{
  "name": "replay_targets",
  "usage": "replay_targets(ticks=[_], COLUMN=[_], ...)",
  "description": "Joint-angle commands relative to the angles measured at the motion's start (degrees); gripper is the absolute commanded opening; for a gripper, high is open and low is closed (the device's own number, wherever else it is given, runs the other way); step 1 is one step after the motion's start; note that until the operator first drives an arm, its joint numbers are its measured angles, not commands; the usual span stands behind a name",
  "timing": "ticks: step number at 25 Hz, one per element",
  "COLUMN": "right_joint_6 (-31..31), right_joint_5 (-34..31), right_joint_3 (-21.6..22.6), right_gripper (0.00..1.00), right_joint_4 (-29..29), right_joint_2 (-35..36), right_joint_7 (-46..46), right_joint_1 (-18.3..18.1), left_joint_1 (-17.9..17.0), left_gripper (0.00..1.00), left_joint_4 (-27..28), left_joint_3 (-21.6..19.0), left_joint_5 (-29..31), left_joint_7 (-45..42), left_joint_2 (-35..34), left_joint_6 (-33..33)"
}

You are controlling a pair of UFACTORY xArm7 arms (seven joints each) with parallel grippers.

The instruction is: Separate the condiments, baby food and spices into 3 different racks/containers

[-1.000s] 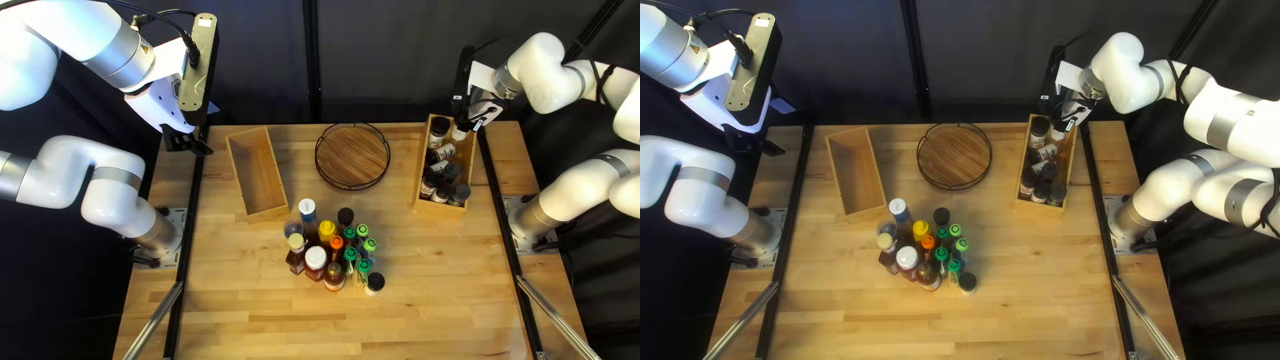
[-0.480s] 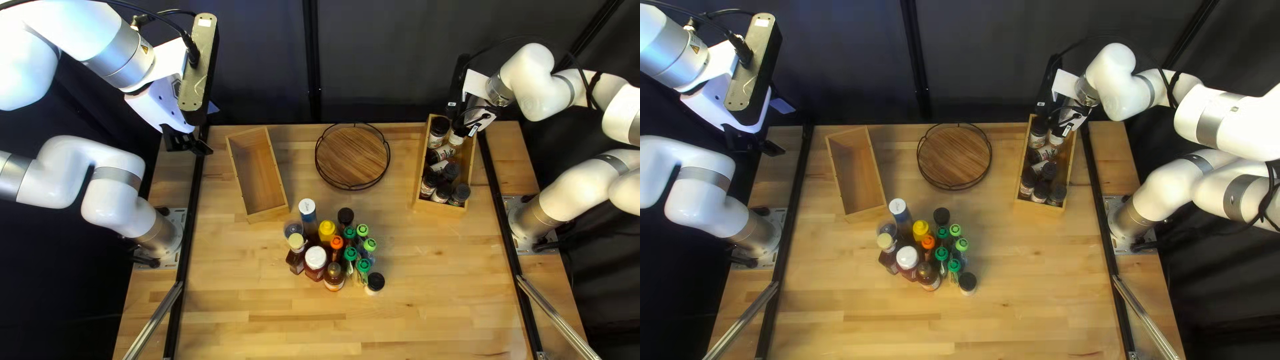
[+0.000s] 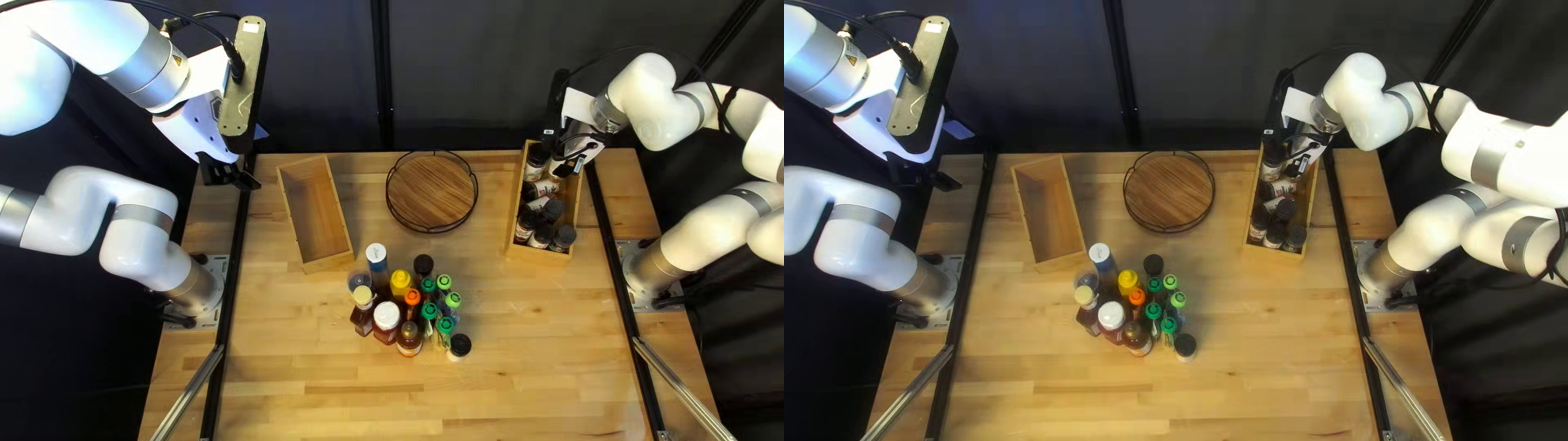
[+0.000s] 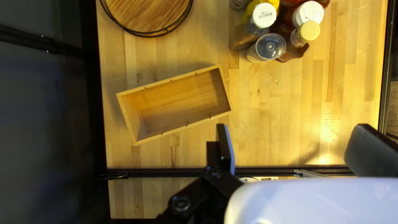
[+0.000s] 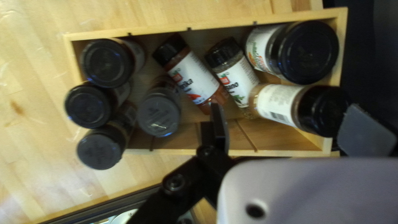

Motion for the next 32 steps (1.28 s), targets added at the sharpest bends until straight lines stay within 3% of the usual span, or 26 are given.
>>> replay_targets(ticks=[1,5,9,16,18,21,27,32], right_joint_6=[3.38,4.62,3.59,-1.25,-4.17,-7.11,-11.68,-17.68], right_joint_5=[2.04,7.05,10.67,14.00,15.78,17.58,18.64,21.15], right_joint_3=[2.76,7.96,13.55,25.47,30.66,36.58,51.50,61.72], right_gripper=[1.00,1.00,1.00,1.00,1.00,1.00,1.00,1.00], right_joint_4=[1.46,3.40,6.21,11.43,12.19,12.72,17.31,19.51], right_joint_2=[2.96,3.22,0.54,-6.41,-8.90,-10.45,-11.21,-11.87], right_joint_7=[2.32,5.29,7.48,12.89,16.56,22.13,39.15,45.31], right_joint_1=[4.28,11.55,16.17,18.58,18.66,18.18,11.22,4.68], left_joint_1=[0.00,0.00,0.00,0.00,0.00,0.00,0.00,0.00], left_gripper=[1.00,1.00,1.00,1.00,1.00,1.00,1.00,1.00], left_joint_4=[0.00,0.00,0.00,0.00,0.00,0.00,0.00,0.00], left_joint_3=[0.00,0.00,0.00,0.00,0.00,0.00,0.00,0.00], left_joint_5=[0.00,0.00,0.00,0.00,0.00,0.00,0.00,0.00], left_joint_7=[0.00,0.00,0.00,0.00,0.00,0.00,0.00,0.00], left_joint_2=[0.00,0.00,0.00,0.00,0.00,0.00,0.00,0.00], left_joint_6=[0.00,0.00,0.00,0.00,0.00,0.00,0.00,0.00])
